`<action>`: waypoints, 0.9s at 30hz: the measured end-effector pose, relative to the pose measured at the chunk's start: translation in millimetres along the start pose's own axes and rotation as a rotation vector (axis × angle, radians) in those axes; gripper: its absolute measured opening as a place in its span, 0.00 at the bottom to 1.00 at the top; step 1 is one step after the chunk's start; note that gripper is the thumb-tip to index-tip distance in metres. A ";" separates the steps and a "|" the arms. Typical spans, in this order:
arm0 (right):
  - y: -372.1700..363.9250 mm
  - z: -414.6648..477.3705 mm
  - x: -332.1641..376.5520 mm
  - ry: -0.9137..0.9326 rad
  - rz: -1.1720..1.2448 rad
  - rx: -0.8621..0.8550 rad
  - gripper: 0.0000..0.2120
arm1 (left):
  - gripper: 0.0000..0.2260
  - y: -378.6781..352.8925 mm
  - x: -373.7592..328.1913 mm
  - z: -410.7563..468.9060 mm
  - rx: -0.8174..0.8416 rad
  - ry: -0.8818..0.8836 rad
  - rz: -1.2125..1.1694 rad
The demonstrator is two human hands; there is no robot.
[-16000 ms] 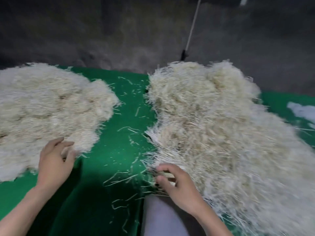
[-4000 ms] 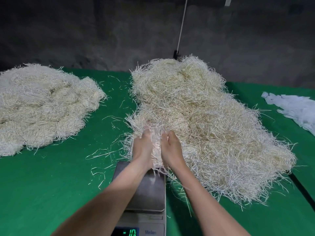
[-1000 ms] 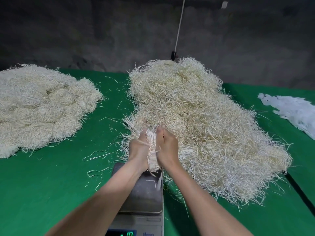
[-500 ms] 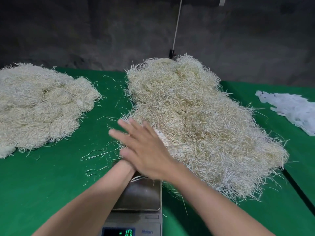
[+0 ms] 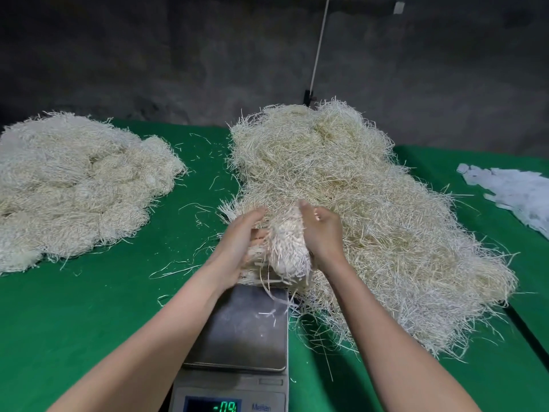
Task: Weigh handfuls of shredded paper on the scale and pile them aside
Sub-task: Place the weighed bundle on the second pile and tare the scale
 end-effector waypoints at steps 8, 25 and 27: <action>-3.5 -10.1 -1.1 -0.022 0.138 -0.282 0.17 | 0.46 -44.4 36.0 -21.6 -0.054 0.126 -0.296; -44.5 -68.0 13.9 0.350 -0.072 0.006 0.23 | 0.22 -15.9 24.2 7.6 -0.165 0.121 -0.382; -39.2 -60.0 4.0 0.266 -0.049 0.014 0.22 | 0.17 -18.0 33.2 10.0 -0.177 0.142 -0.162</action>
Point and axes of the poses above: each hand's wrist, its own z-axis towards the middle knuckle, its own y-axis out of the back of the hand, x = y × z, the point moved 6 cm from there along z, towards the middle knuckle, and after that the axes turned 5 degrees about z, right-handed, at the moved point
